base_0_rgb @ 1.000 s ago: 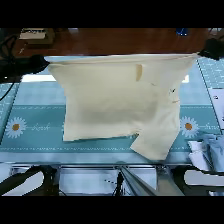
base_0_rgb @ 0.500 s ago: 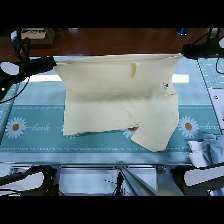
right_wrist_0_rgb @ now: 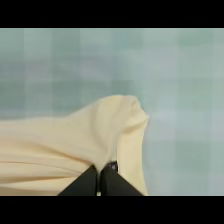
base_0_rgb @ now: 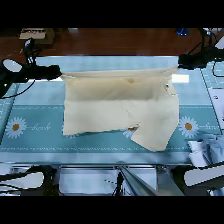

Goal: Fold the shirts.

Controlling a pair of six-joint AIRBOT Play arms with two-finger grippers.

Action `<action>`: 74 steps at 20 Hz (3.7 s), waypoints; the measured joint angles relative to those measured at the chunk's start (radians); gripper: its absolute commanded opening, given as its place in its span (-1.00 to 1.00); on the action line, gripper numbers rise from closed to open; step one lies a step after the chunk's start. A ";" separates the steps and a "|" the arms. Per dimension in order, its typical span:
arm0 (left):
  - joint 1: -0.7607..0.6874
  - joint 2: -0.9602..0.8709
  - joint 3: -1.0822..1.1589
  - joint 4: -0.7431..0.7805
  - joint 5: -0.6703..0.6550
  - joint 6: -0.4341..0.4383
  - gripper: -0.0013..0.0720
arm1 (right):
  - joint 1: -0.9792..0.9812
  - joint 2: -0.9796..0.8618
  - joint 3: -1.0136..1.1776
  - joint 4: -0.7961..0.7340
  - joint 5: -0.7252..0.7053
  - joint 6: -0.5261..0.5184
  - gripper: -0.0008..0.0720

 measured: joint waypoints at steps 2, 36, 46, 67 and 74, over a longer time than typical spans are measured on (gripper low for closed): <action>0.010 -0.004 0.021 0.042 -0.103 -0.037 -0.92 | 0.001 0.005 0.000 -0.012 0.091 0.004 -0.90; 0.118 0.127 -0.582 0.033 -0.512 -0.111 -0.07 | -0.289 0.449 -0.603 0.186 0.257 -0.187 0.08; 0.092 0.113 -0.586 0.024 -0.426 -0.083 -0.92 | -0.340 0.563 -0.809 0.122 0.297 -0.188 0.38; 0.094 0.114 -0.586 0.029 -0.427 -0.064 -0.92 | -0.132 0.597 -1.242 0.294 -0.220 -0.137 -0.45; 0.096 0.139 -0.530 0.051 -0.356 -0.055 -0.92 | -0.080 0.642 -1.117 0.239 -0.204 -0.161 -0.90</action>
